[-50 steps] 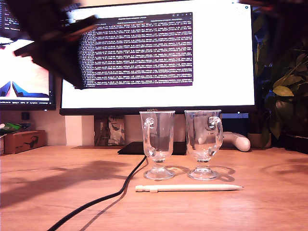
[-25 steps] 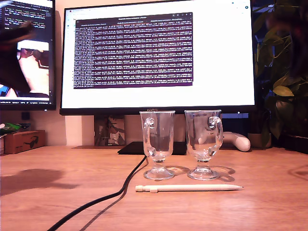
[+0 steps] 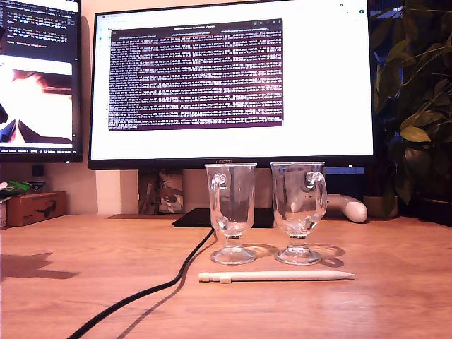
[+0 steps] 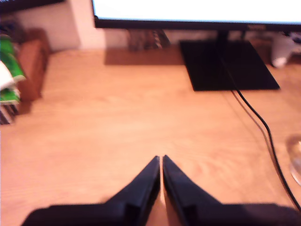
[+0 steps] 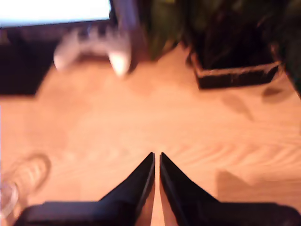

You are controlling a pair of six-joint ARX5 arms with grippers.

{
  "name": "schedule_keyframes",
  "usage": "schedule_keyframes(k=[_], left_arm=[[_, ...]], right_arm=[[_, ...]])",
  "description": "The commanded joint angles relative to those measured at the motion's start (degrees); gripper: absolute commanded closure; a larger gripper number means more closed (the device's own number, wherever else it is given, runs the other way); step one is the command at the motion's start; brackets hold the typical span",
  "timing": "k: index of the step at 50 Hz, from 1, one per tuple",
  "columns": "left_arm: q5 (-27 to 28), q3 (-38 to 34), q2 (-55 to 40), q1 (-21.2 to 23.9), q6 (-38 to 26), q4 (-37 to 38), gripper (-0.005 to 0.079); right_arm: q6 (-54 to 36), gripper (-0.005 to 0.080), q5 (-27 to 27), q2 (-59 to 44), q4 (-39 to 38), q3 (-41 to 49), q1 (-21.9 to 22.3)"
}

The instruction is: Pick the small glass cups in front of you with each of your hands, and place them behind the white pen

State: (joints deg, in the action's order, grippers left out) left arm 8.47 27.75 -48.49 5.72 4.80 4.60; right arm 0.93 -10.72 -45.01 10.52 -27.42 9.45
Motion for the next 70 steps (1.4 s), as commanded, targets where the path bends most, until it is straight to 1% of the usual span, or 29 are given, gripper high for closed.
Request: schedule_keyframes(k=[1, 3, 9, 15, 23, 32, 38, 45, 58, 65, 70], left_arm=[[-1.81, -4.42, 2.84, -0.35, 0.74, -0.52, 0.0764], [-3.34, -5.81, 4.44, -0.63, 0.79, -0.61, 0.0764], [-3.37, -9.84, 10.88, -2.01, 1.18, -0.61, 0.0764], [-3.43, -13.05, 17.05, -2.40, 3.08, -1.88, 0.0764], [-3.85, -16.09, 21.29, -2.36, 5.09, -3.28, 0.0764], [-4.63, -19.39, 25.40, -2.34, 4.17, -3.48, 0.0764], [-4.94, -21.53, 29.35, -2.34, 3.93, -3.30, 0.0764], [-5.75, -24.24, 34.67, -2.34, 3.58, -2.38, 0.0764], [-6.60, -28.83, 43.98, -2.34, 3.72, 0.74, 0.0764], [-7.80, -29.14, 49.24, -2.34, 3.78, 3.63, 0.0764], [-8.94, -29.14, 49.18, -2.34, 3.39, 3.26, 0.0764]], right_arm=[[1.36, 0.0765, -1.27, 1.73, -1.95, 2.80, -0.17], [1.95, 0.0765, -1.27, 2.73, -2.73, 3.48, -0.17], [2.08, 0.0765, -1.29, 4.57, -3.41, 4.48, -0.17], [2.82, 0.0765, -1.36, 5.35, -4.09, 6.27, -0.57], [3.15, 0.0765, -1.33, 7.43, -6.93, 8.72, -1.88], [3.30, 0.0765, -0.48, 11.41, -14.84, 17.77, -1.92], [3.34, 0.0765, -0.48, 15.37, -17.46, 22.58, -1.90], [1.99, 0.0765, -1.22, 20.28, -17.29, 25.33, -2.05], [-0.42, 0.0765, -3.34, 29.07, -13.40, 26.64, -2.32], [-2.16, 0.0765, -5.49, 33.33, -11.58, 27.15, -2.34], [-2.60, 0.0765, -6.80, 36.72, -11.72, 27.15, -2.38]])
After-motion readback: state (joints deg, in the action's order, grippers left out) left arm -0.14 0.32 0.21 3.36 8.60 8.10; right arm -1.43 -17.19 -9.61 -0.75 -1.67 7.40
